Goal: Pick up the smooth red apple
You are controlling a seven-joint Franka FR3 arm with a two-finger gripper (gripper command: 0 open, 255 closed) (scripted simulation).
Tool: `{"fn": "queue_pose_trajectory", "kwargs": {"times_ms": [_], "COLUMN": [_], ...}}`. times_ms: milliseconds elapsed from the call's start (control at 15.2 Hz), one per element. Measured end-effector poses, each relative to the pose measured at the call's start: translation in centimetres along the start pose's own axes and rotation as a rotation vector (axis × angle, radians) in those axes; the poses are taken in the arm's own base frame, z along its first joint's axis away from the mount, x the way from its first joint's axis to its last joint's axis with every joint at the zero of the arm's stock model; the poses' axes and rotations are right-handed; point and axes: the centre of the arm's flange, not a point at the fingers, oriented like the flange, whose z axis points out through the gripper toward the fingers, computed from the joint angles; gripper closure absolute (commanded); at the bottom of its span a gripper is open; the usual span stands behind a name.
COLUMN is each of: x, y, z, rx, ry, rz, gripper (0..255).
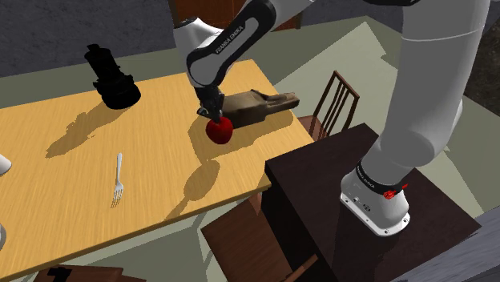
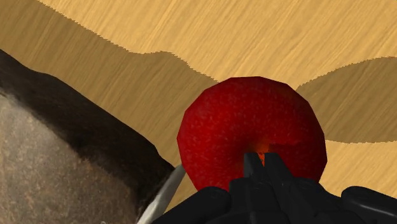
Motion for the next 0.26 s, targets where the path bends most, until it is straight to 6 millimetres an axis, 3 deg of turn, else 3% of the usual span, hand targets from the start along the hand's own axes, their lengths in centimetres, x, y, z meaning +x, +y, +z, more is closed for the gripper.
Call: {"fn": "queue_pose_trajectory", "kwargs": {"times_ms": [264], "x": [-0.2], "y": [0.2], "z": [-1.7], "rx": [0.000], "ry": [0.000], "rz": [0.000], "gripper": [255]}}
